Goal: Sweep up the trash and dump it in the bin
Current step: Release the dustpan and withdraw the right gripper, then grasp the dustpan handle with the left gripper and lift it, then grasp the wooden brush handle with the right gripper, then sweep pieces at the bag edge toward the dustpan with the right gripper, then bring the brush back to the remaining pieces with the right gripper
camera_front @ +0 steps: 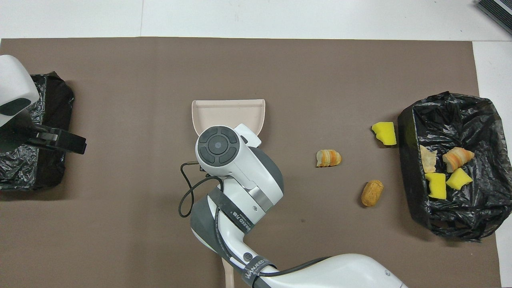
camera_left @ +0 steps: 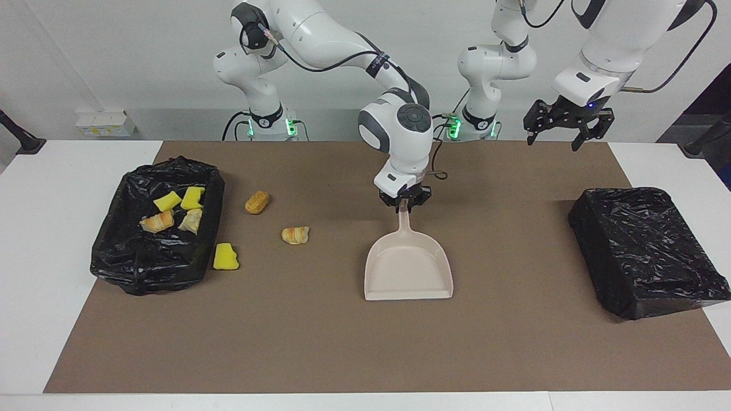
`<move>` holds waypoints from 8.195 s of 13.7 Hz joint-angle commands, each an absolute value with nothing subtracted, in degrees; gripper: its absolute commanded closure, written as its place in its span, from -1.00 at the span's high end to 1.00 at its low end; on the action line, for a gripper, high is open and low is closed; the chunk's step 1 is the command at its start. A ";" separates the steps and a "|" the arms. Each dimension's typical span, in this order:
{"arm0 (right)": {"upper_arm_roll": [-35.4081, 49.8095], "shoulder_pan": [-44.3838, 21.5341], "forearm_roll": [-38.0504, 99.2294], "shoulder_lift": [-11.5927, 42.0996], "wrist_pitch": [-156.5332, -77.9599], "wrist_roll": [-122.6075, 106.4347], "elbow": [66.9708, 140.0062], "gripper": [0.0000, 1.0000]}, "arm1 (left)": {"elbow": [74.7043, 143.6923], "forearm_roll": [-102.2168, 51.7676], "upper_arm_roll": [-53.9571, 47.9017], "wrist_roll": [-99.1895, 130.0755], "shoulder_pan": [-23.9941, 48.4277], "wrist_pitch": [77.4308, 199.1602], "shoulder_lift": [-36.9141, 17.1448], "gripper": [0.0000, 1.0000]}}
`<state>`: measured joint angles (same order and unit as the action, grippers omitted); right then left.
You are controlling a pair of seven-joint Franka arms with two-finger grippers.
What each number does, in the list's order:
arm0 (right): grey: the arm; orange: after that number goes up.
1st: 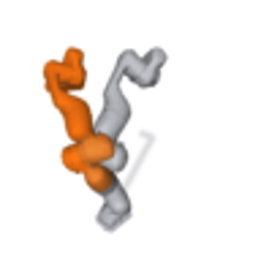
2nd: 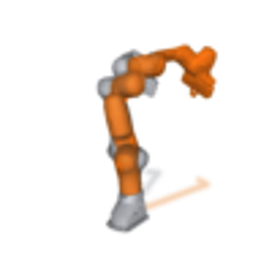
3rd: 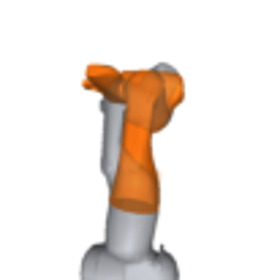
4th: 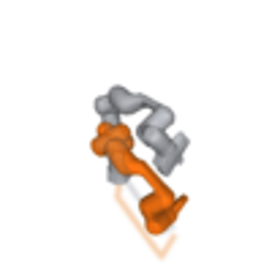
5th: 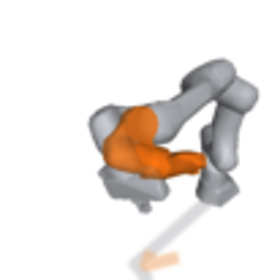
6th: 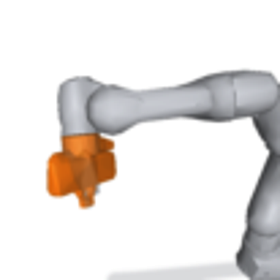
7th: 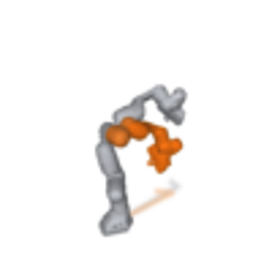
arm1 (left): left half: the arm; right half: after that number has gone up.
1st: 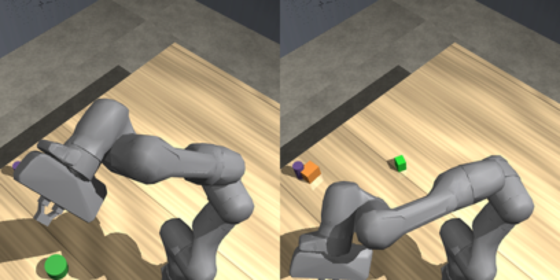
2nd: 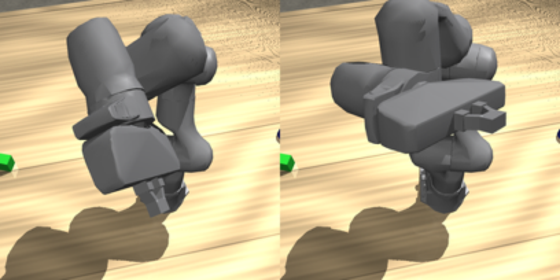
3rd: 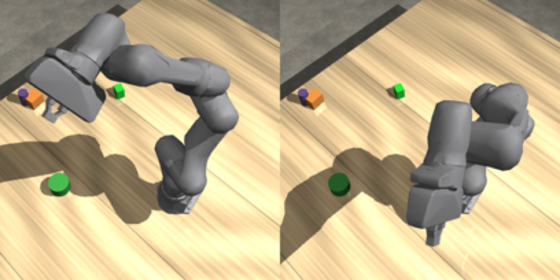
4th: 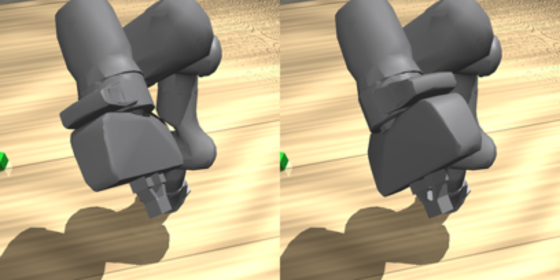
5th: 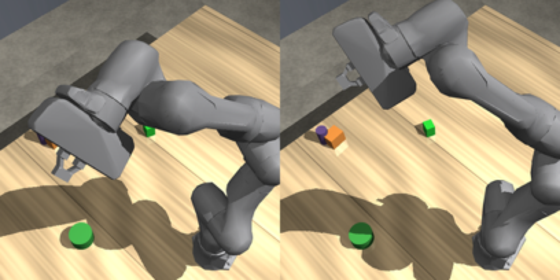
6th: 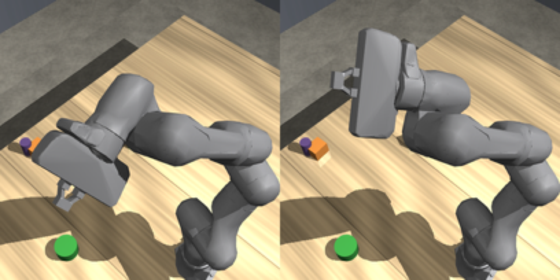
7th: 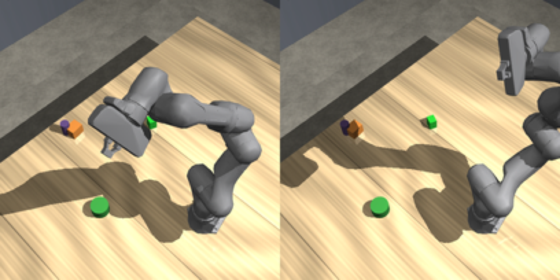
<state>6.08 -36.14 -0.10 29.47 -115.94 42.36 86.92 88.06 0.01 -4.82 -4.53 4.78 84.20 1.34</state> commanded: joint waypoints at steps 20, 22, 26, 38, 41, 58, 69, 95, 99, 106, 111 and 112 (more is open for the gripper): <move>6.15 -44.28 4.48 -8.07 -137.97 43.94 138.23 1.00 | 109.16 -3.78 -6.06 21.88 27.41 123.56 -10.10 1.00; 6.15 -47.00 4.57 -10.10 -137.38 45.95 139.83 1.00 | 110.03 -3.78 -6.06 21.97 28.82 126.02 -13.00 1.00; 6.15 -55.00 3.96 -10.56 -138.16 56.57 141.86 1.00 | 112.15 -3.78 -6.15 23.46 29.27 128.50 -13.45 0.72; 6.24 -62.67 -5.71 -2.81 -140.19 71.98 137.81 0.37 | 109.95 5.18 -5.36 3.92 27.69 118.42 -11.35 -1.00; 6.24 -62.49 -5.80 -2.73 -140.10 71.72 137.81 -0.31 | 109.95 5.80 -5.36 -10.49 24.27 113.05 -8.88 -1.00; 4.75 -33.61 -5.53 -15.22 -115.84 51.18 135.88 -1.00 | 114.34 10.72 -5.71 -55.55 23.55 115.40 -7.74 -1.00; 4.83 -5.91 -23.91 -8.09 -124.71 21.20 135.35 -1.00 | 115.84 10.63 -5.63 -55.11 23.73 115.49 -7.03 -1.00; 4.92 -7.13 -0.88 -11.76 -108.11 7.48 126.90 -1.00 | 115.93 10.63 -5.63 -54.84 23.82 115.93 -6.86 -1.00; 4.92 -3.43 -2.90 -20.98 -109.15 7.56 138.93 -1.00 | 115.93 10.63 -5.63 -54.84 23.73 115.75 -6.86 -1.00; 4.92 1.49 -2.90 -32.69 -115.31 8.17 153.53 -1.00 | 115.93 10.63 -5.63 -54.84 23.73 115.93 -6.86 -1.00; 5.27 0.88 -2.90 -30.60 -119.35 12.03 157.59 -1.00 | 115.66 10.63 -5.54 -54.84 23.73 116.02 -7.03 -1.00; 5.36 0.70 -2.90 -29.11 -120.31 12.91 157.50 -1.00 | 115.58 10.63 -5.62 -54.84 23.73 116.28 -7.12 -1.00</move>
